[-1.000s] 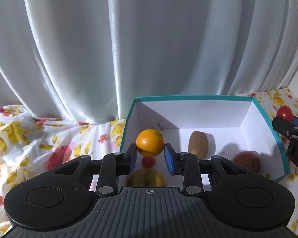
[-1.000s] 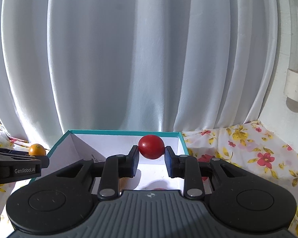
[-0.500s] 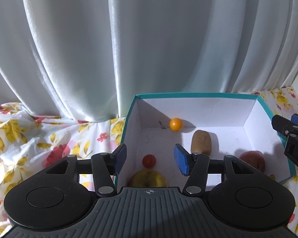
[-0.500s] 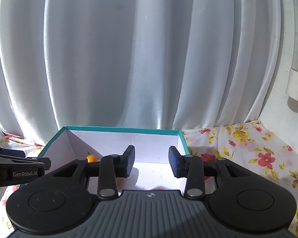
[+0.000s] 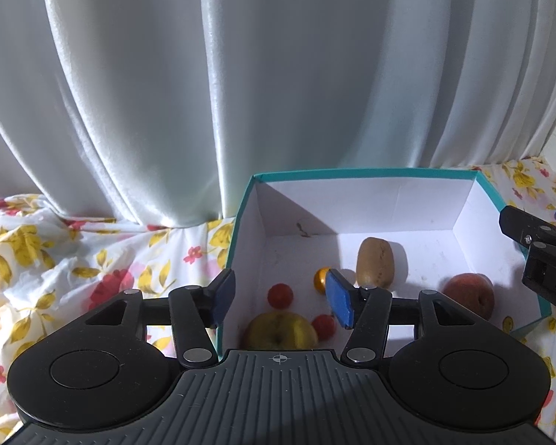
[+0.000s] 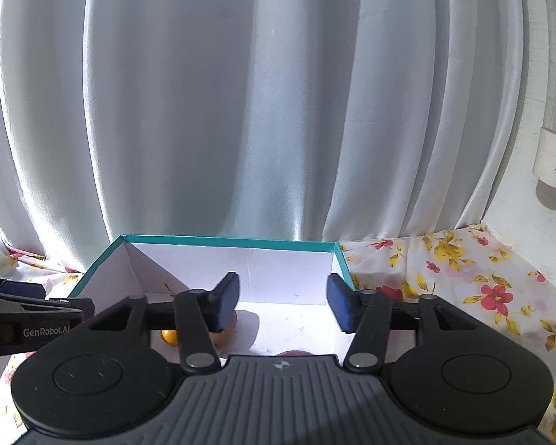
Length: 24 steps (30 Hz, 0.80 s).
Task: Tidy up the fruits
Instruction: 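Move both open tools back to the oranges and kiwi beside the box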
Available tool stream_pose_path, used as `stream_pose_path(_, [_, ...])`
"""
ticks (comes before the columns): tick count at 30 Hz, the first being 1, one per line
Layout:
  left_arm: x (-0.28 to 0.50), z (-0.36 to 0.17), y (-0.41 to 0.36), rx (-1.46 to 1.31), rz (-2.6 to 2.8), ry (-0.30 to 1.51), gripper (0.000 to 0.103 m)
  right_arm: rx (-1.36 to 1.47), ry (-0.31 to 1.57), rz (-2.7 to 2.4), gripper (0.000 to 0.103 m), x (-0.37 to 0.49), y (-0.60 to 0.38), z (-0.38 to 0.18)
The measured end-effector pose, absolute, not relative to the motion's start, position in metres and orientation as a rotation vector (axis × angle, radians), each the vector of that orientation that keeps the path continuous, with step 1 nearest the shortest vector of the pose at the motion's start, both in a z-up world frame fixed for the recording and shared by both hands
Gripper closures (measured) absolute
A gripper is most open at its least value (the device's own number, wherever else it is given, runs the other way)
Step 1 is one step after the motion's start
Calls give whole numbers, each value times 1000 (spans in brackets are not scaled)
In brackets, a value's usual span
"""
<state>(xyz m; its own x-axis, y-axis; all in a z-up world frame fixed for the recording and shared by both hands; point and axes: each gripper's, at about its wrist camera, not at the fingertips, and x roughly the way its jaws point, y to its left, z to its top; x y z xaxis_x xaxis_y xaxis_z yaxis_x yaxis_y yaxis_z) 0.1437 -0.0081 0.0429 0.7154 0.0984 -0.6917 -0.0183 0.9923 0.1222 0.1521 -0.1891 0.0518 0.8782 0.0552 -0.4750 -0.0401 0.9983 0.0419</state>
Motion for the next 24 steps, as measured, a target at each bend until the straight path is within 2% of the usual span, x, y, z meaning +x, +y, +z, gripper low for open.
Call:
stream_pose_path(4, [121,39,-5,120,50,727,40,28,456,31,31,140,-193,52])
stream_pose_path(6, [104,32,-4,120,29,695,37,46,433,20,23,128,-197,49])
stream_pose_path(11, [68,6,-3,120,-14,678,35,60,439,25,23,93,-200,23])
stream_pose_path(15, [45,-20,-12,129,-87,702,35,51,515,10,23,72,-198,-11])
stream_pose_path(24, [32,-52,-30,181,-161,728,35,36,638,3,26,54,-197,-52])
